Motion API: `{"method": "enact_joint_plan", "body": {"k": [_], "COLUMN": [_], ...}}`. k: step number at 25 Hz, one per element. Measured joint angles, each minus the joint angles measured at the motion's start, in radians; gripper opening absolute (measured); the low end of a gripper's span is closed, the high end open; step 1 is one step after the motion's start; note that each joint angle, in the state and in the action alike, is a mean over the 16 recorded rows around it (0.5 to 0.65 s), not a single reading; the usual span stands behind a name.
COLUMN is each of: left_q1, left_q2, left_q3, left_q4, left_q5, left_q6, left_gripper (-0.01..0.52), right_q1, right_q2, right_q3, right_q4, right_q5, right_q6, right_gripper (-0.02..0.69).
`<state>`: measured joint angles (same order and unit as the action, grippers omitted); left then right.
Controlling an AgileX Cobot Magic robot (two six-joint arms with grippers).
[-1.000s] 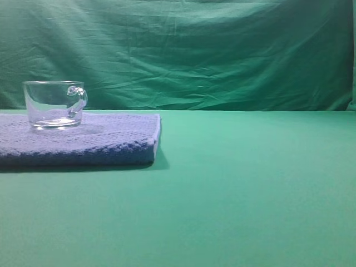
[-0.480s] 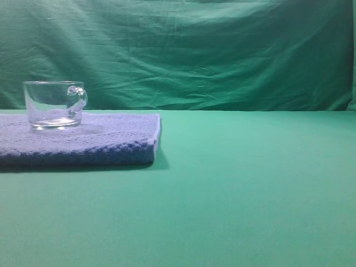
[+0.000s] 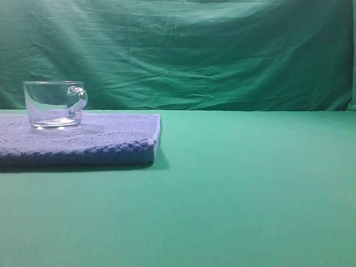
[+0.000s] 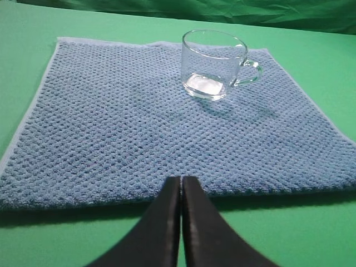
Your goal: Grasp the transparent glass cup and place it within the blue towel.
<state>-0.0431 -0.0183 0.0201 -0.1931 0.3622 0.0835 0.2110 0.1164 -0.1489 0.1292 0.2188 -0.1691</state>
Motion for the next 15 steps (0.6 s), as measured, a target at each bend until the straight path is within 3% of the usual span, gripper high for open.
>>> {"method": "enact_joint_plan", "body": {"k": [6, 15], "left_q1": [0.0, 0.0], "left_q2": [0.0, 0.0], "left_q3": [0.0, 0.0], "left_q4": [0.0, 0.0], "left_q5": [0.0, 0.0], "left_q6": [0.0, 0.0], "left_gripper": [0.0, 0.0], "right_q1": [-0.104, -0.137], "right_q2": [-0.103, -0.125], "right_q3": [0.112, 0.176], "right_q4": [-0.011, -0.031], "right_q5": [0.011, 0.095], "right_q6": [0.0, 0.0], "right_gripper": [0.0, 0.0]}}
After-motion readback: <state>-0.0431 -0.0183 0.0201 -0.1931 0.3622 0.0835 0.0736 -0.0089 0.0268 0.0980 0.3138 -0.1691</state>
